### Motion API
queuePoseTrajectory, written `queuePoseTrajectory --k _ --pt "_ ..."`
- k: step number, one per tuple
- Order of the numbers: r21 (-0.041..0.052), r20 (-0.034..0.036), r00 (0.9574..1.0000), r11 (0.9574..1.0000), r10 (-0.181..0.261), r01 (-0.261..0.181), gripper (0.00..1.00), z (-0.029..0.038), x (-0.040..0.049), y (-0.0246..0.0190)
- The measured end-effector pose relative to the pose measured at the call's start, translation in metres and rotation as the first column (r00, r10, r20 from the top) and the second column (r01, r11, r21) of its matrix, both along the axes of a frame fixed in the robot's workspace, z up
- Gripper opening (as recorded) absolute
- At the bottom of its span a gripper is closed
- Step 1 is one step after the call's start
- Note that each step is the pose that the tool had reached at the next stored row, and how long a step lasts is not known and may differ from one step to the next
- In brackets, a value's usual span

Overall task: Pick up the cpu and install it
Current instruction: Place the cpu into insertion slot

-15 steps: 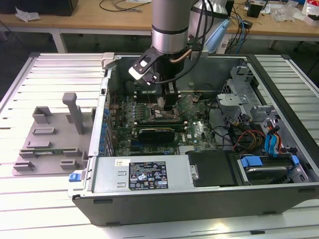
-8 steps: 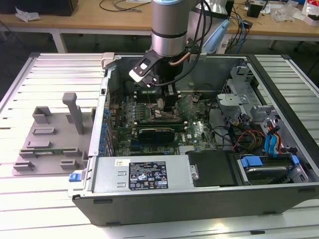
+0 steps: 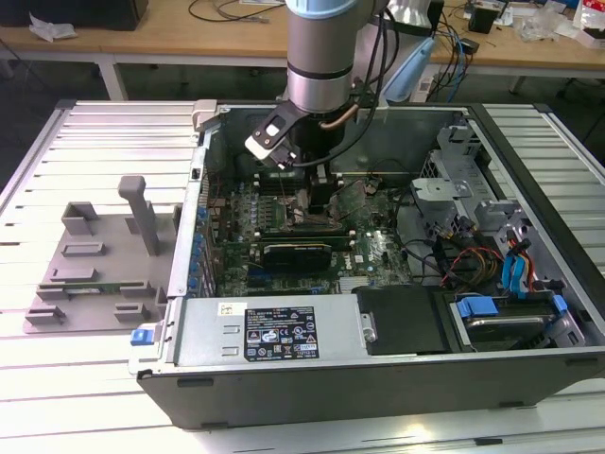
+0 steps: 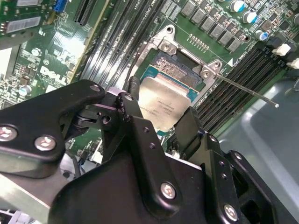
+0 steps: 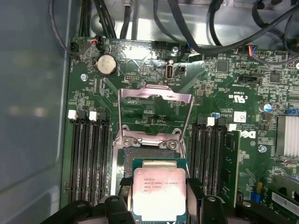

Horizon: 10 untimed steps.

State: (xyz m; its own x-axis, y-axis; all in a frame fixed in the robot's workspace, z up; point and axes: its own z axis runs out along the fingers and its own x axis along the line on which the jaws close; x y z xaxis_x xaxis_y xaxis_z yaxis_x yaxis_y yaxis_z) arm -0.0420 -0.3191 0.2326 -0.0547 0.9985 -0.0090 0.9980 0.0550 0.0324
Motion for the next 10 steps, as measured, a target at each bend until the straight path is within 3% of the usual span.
queuePoseTrajectory --k 5,8,10 --pt "-0.0081 -0.0077 1.0 1.0 0.0 0.0 0.55 -0.0077 0.0 0.006" --pt "-0.0237 -0.0093 1.0 0.9997 0.0 -0.001 0.55 -0.0091 0.0 0.0069" --pt "-0.0244 -0.0091 1.0 0.9997 0.0 -0.001 0.55 -0.0101 0.0 0.007"
